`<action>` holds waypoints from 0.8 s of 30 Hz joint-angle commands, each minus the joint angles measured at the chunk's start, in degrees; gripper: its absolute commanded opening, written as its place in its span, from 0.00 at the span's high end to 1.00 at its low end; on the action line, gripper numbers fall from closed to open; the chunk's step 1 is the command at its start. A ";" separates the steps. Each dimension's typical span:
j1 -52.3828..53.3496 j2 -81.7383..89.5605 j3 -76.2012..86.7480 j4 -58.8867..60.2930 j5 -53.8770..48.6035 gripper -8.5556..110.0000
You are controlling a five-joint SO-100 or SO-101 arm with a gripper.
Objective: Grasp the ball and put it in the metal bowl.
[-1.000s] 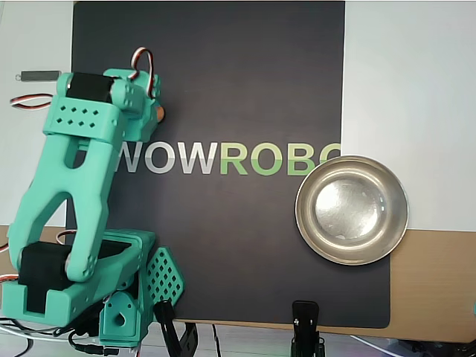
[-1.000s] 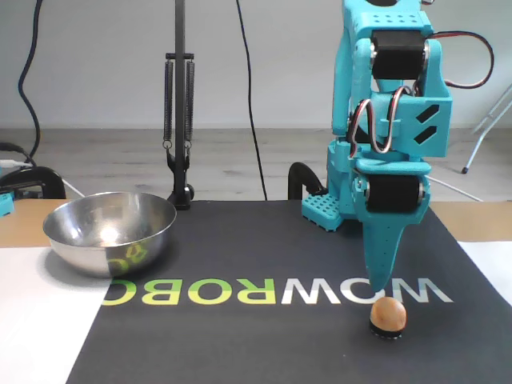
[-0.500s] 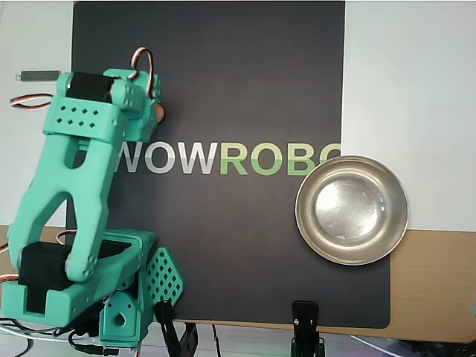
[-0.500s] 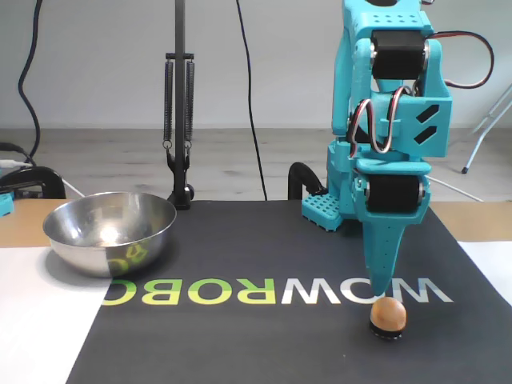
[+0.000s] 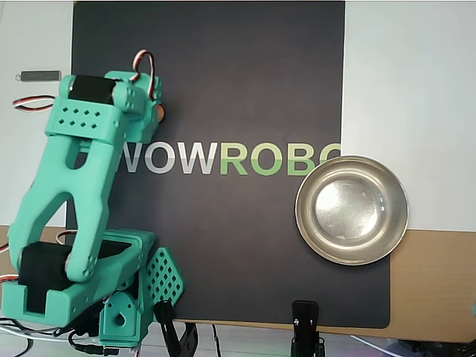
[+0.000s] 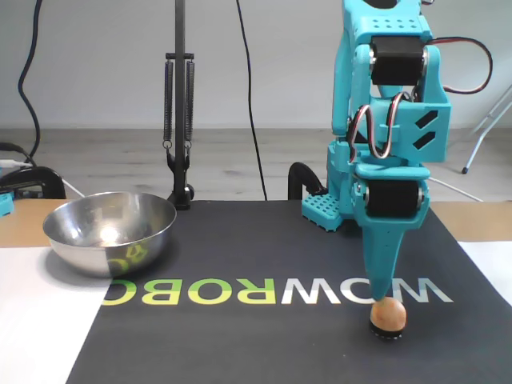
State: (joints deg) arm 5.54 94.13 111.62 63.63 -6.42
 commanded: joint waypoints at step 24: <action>-2.64 1.58 1.14 -0.62 0.26 0.57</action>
State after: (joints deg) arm 3.08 94.13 112.85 63.54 -6.33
